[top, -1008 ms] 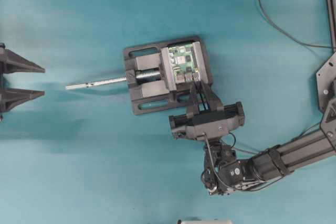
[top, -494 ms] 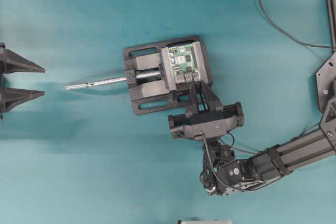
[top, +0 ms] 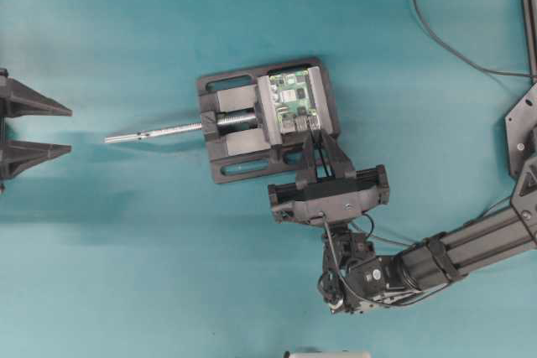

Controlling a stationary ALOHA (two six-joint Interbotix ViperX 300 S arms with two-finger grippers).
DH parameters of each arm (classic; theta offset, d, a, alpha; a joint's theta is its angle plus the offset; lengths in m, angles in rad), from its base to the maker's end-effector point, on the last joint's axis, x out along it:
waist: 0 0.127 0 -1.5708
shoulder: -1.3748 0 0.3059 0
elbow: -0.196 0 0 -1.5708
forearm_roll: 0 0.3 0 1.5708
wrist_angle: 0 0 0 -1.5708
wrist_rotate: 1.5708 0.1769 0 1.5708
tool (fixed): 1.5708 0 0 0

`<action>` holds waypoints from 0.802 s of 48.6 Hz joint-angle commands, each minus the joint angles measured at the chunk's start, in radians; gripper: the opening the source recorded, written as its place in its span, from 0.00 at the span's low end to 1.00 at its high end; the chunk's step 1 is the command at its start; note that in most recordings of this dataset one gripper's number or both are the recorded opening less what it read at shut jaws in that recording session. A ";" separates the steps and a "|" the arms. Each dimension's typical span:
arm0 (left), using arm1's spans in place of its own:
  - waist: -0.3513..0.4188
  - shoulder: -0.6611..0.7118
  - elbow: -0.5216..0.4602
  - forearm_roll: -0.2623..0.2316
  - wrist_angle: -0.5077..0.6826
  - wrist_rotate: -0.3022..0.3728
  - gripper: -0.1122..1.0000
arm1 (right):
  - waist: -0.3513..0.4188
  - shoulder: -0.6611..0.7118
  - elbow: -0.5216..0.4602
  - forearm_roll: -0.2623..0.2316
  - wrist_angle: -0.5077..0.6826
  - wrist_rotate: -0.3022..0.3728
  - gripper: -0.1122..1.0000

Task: Insert the USB into the fixed PCB.
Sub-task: 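Push the plug forward into the USB port with the right gripper, then open the right gripper and pull it back from the plug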

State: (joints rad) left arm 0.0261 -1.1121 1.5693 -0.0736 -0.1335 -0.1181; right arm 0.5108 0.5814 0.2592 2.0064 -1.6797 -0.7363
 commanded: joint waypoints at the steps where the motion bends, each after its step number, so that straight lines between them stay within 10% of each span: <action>1: 0.003 0.006 -0.009 0.005 -0.008 -0.002 0.87 | 0.048 -0.040 -0.025 0.003 -0.006 0.000 0.29; 39: 0.003 0.006 -0.011 0.005 -0.008 -0.002 0.87 | 0.063 -0.054 -0.021 0.015 -0.009 -0.003 0.29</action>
State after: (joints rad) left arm 0.0276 -1.1121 1.5708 -0.0736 -0.1335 -0.1181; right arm 0.5231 0.5798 0.2577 2.0203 -1.6812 -0.7378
